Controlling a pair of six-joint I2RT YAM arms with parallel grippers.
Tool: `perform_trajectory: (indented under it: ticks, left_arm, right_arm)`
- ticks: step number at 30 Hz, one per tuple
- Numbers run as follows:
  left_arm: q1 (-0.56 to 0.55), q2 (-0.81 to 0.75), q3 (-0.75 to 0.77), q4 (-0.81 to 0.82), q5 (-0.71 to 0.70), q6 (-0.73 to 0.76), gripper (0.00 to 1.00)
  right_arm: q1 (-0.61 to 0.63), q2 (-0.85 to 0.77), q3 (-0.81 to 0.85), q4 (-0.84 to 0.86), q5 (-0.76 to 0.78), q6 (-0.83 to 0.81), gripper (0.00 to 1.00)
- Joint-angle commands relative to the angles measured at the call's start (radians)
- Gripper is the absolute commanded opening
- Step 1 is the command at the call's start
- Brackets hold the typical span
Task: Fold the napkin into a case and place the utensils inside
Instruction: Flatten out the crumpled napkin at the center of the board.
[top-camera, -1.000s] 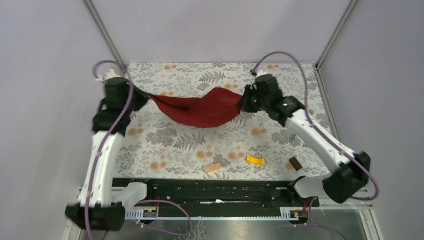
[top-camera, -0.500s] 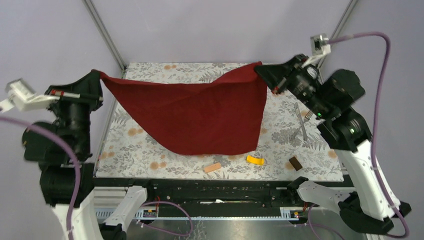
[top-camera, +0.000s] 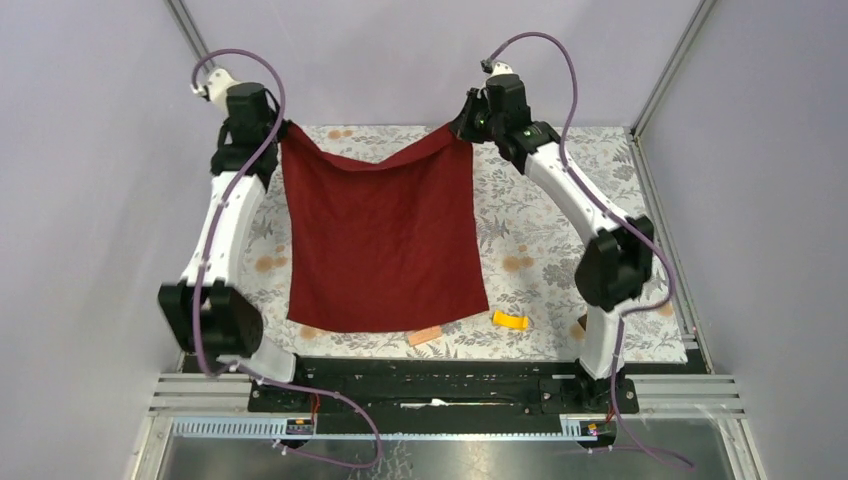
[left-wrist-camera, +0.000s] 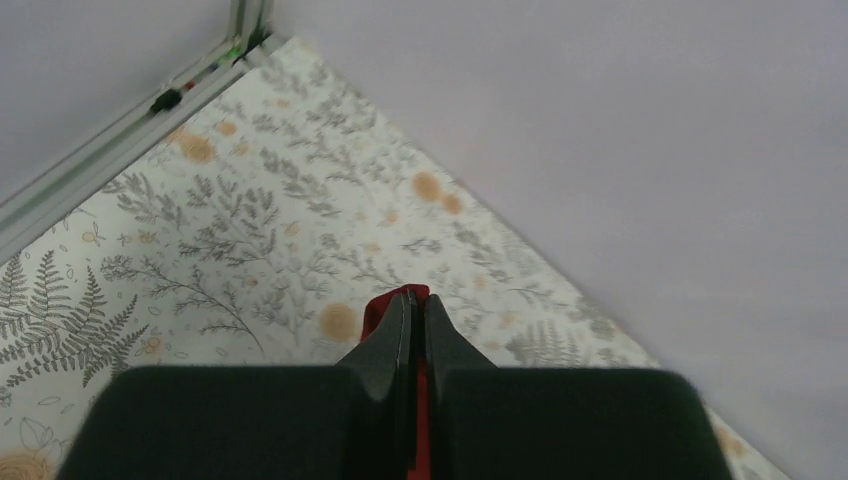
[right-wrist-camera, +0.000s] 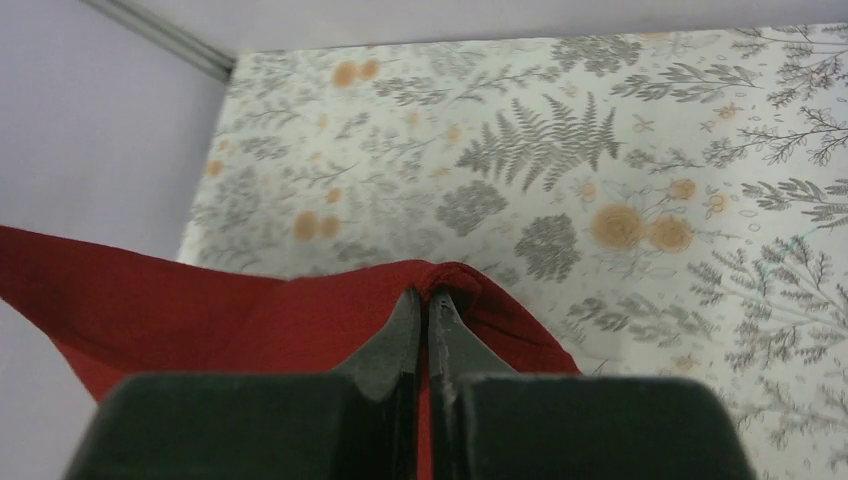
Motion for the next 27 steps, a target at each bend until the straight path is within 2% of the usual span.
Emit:
perform_trajectory:
  ticks: [1, 7, 8, 9, 10, 11, 12, 13, 14, 15, 16, 18, 19, 21, 24, 27]
  left_arm:
    - [0.07, 0.141, 0.018, 0.184, 0.017, -0.008, 0.0]
    - [0.128, 0.444, 0.127, 0.287, 0.194, -0.04, 0.0]
    - [0.132, 0.488, 0.152, 0.301, 0.215, -0.034, 0.0]
    - [0.136, 0.531, 0.183, 0.316, 0.248, -0.021, 0.0]
    - [0.143, 0.587, 0.243, 0.297, 0.275, -0.007, 0.0]
    - [0.153, 0.645, 0.312, 0.24, 0.29, 0.001, 0.1]
    - [0.161, 0.695, 0.404, 0.165, 0.28, 0.001, 0.21]
    - [0.168, 0.738, 0.483, 0.095, 0.269, 0.008, 0.38]
    - [0.17, 0.763, 0.544, 0.037, 0.262, 0.023, 0.49]
    - [0.17, 0.773, 0.594, -0.026, 0.255, 0.04, 0.54]
    - [0.169, 0.76, 0.609, -0.067, 0.245, 0.05, 0.61]
    - [0.171, 0.684, 0.528, -0.089, 0.231, 0.046, 0.84]
    - [0.173, 0.639, 0.471, -0.096, 0.235, 0.036, 0.88]
    - [0.175, 0.554, 0.334, -0.094, 0.274, 0.017, 0.9]
    - [0.172, 0.445, 0.104, -0.063, 0.438, -0.013, 0.9]
    - [0.167, 0.363, -0.17, 0.046, 0.582, -0.054, 0.9]
  right_arm:
    - [-0.068, 0.168, 0.185, 0.09, -0.032, -0.014, 0.0]
    - [-0.139, 0.516, 0.469, 0.089, -0.137, 0.034, 0.0]
    - [-0.145, 0.56, 0.507, 0.101, -0.145, 0.036, 0.11]
    - [-0.152, 0.598, 0.536, 0.125, -0.15, 0.03, 0.3]
    - [-0.159, 0.629, 0.568, 0.133, -0.126, 0.026, 0.53]
    - [-0.167, 0.654, 0.595, 0.133, -0.094, 0.023, 0.76]
    - [-0.181, 0.667, 0.616, 0.132, -0.074, 0.025, 0.82]
    - [-0.197, 0.674, 0.634, 0.121, -0.062, 0.038, 0.83]
    - [-0.215, 0.673, 0.652, 0.088, -0.049, 0.06, 0.84]
    - [-0.229, 0.661, 0.659, 0.051, -0.037, 0.072, 0.85]
    - [-0.233, 0.632, 0.633, 0.01, -0.027, 0.067, 0.86]
    - [-0.231, 0.566, 0.554, -0.034, -0.053, 0.046, 0.87]
    - [-0.227, 0.531, 0.509, -0.067, -0.074, 0.04, 0.88]
    - [-0.216, 0.465, 0.408, -0.13, -0.101, 0.033, 0.88]
    - [-0.184, 0.381, 0.237, -0.165, -0.231, 0.025, 0.87]
    - [-0.117, 0.296, 0.061, -0.169, -0.25, -0.008, 0.86]
